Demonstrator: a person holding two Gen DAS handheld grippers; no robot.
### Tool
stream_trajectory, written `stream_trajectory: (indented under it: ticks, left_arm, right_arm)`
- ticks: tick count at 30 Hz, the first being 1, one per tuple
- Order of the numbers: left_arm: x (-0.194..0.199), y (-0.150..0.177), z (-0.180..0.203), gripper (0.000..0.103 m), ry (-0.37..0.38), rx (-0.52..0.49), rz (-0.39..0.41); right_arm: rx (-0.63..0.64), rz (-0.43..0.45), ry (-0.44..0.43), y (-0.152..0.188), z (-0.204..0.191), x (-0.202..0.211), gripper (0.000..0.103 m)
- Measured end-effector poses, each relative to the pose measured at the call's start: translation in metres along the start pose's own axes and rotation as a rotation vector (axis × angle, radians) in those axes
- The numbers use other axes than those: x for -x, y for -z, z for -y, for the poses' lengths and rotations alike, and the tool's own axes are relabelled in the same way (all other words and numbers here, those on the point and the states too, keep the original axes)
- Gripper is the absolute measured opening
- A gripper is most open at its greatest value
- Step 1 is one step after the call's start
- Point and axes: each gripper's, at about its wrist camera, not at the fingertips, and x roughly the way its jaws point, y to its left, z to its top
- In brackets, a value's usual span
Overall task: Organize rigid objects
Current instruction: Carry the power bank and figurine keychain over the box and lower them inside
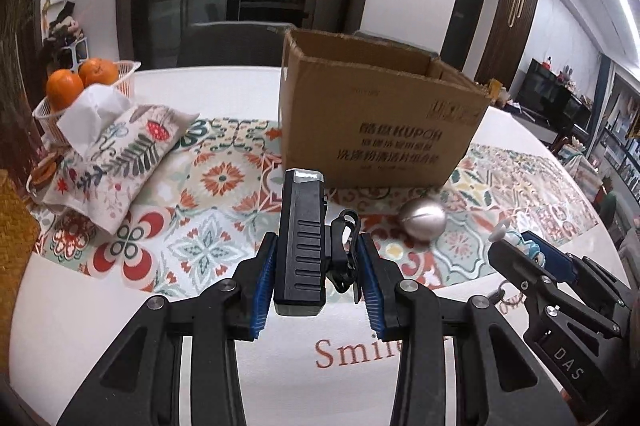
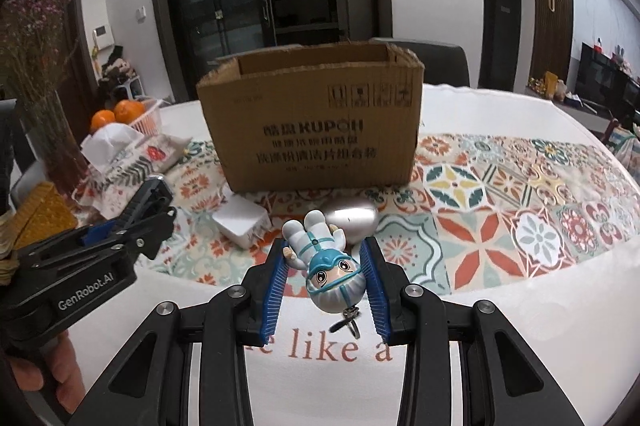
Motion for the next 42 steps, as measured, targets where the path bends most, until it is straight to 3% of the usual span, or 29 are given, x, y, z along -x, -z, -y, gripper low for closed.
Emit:
stream_trajectory:
  ticks: [6, 16, 42]
  left_arm:
    - [0.012, -0.015, 0.003, 0.038, 0.022, -0.001, 0.037]
    - [0.02, -0.047, 0.012, 0.038, 0.055, -0.021, 0.094]
    - [0.005, -0.142, 0.032, 0.038, 0.112, -0.07, 0.146]
  right_arm:
    - [-0.019, 0.035, -0.051, -0.017, 0.0, 0.013, 0.038]
    - [-0.013, 0.135, -0.065, -0.051, 0.003, 0.025, 0.038]
    - [-0.066, 0.206, -0.136, -0.132, 0.024, 0.006, 0.038]
